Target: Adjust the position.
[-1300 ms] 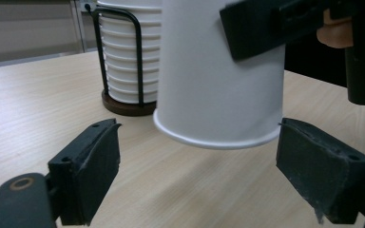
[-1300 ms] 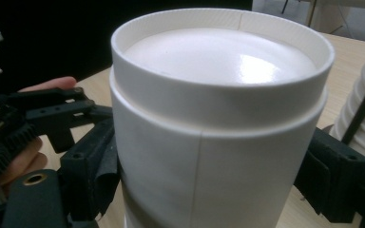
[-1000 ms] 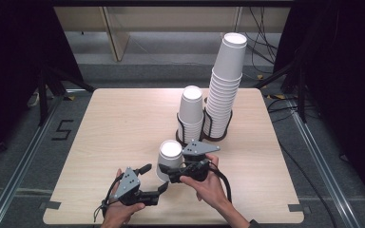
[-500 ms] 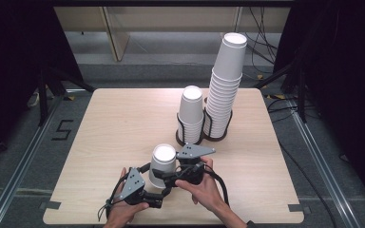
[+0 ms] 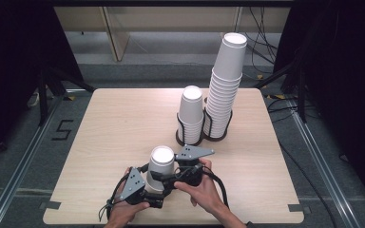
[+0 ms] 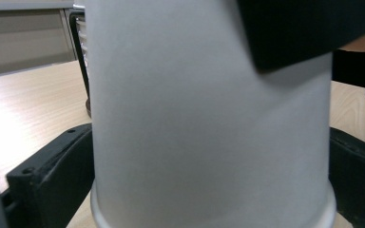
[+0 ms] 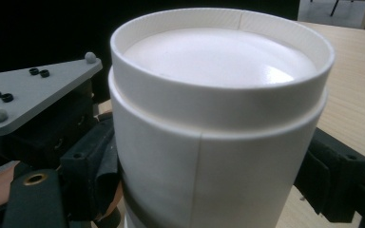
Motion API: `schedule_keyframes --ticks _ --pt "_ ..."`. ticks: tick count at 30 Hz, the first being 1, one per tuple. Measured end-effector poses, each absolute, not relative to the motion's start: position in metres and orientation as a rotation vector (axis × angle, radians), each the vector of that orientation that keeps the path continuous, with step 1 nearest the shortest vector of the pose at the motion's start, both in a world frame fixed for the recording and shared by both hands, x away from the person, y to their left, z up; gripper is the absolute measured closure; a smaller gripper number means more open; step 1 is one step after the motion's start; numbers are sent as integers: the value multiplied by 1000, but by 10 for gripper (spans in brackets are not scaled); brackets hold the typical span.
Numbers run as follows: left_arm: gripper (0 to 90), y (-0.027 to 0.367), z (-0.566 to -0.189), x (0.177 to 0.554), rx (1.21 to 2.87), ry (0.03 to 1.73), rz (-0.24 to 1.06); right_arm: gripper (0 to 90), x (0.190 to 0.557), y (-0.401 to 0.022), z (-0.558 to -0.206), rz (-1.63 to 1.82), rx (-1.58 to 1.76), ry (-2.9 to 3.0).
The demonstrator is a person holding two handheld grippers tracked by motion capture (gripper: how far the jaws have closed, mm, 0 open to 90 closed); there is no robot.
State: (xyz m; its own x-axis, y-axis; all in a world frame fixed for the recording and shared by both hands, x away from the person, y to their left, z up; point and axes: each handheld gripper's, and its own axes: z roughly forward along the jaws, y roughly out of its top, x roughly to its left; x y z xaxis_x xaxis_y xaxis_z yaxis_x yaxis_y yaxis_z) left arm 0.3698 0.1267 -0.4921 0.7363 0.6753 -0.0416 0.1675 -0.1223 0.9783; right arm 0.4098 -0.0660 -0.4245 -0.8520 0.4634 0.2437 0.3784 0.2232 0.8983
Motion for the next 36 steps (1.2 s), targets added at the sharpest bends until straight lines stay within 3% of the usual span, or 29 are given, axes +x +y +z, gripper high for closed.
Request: schedule_keyframes --ticks 13,27,33,36 --pt "65 126 -491 370 1739 642 529 158 412 -67 -424 1683 832 2436" --pt "75 127 -486 367 1931 531 568 158 416 -90 -398 1591 747 2555" --pt "73 125 -486 365 1983 473 570 225 417 -93 -400 1575 749 2618" --pt "45 127 -488 366 1917 480 560 243 418 -95 -400 1615 767 2605"
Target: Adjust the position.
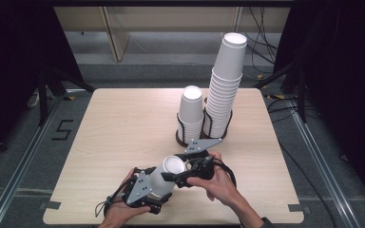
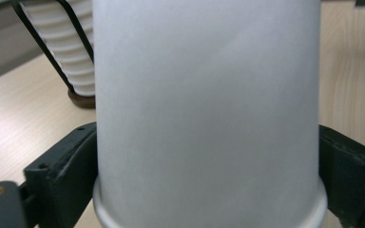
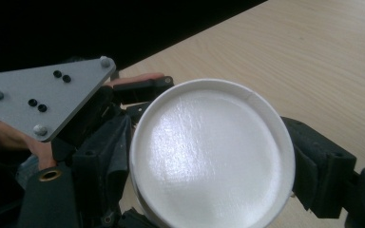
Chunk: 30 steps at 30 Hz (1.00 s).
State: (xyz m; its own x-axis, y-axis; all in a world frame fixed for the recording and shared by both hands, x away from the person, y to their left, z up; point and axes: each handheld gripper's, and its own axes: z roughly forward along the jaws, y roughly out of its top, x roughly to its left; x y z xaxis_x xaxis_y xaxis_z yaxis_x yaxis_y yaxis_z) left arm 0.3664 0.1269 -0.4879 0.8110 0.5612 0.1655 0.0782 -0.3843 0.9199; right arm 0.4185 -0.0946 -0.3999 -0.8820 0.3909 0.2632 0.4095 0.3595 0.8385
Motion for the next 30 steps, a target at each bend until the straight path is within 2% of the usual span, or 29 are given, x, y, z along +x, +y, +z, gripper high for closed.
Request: schedule_keyframes --ticks 10,19,30 --pt "27 136 -485 370 1700 552 580 257 424 -110 -388 -1755 -868 -2326" --pt "30 135 -483 365 1691 514 602 257 426 -111 -393 -1746 -871 -2264" --pt "82 137 -481 367 1733 510 587 246 429 -113 -395 -1706 -900 -2238"
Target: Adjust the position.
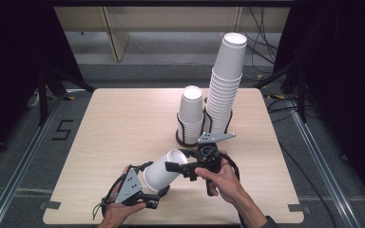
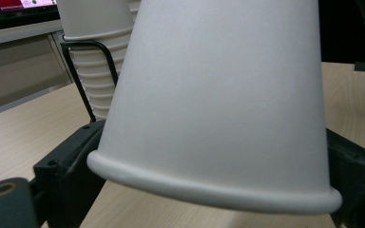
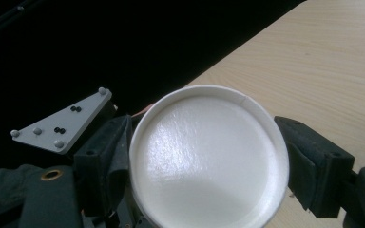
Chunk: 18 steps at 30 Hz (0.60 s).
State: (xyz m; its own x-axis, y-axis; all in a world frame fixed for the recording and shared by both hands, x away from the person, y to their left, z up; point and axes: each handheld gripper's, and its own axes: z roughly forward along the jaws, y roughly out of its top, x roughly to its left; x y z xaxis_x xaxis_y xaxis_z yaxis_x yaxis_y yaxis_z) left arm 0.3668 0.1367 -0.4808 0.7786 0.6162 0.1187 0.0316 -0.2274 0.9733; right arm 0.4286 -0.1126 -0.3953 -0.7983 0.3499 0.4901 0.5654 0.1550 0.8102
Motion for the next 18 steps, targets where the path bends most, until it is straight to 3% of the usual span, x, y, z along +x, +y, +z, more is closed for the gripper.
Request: schedule_keyframes --ticks 18 --pt "96 135 -476 369 1911 489 541 158 429 -120 -383 -1656 -785 -2494"
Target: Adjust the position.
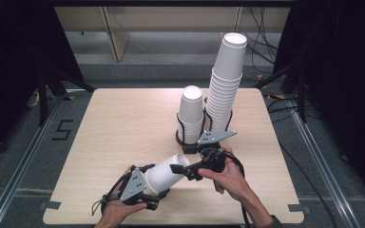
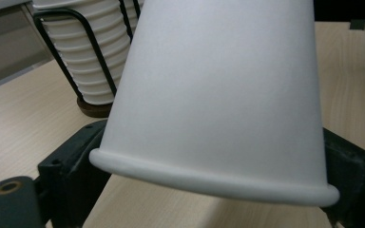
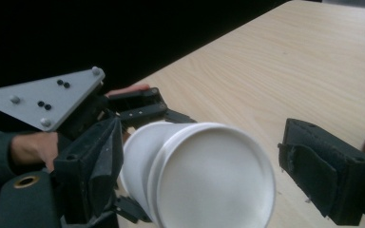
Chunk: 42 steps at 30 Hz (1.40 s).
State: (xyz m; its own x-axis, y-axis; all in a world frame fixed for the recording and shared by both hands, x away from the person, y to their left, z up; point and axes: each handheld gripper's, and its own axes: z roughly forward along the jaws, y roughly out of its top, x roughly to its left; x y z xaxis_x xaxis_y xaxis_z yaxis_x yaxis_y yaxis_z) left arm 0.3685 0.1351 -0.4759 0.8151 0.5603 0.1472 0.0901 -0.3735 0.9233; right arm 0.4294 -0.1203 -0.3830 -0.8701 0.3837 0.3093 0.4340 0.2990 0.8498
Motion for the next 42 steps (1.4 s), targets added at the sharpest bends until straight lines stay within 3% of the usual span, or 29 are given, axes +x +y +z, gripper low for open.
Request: schedule_keyframes --ticks 10,23,27,42 --pt "101 136 -471 369 2036 444 579 158 421 -127 -367 -1568 -701 -2748" --pt "102 125 -468 362 2237 306 596 180 404 -103 -378 -1255 -295 -3054" --pt "102 121 -468 359 2254 271 602 210 398 -94 -384 -1188 -190 -3110" --pt "102 119 -464 354 2282 186 596 183 391 -78 -410 -873 21 -3188"
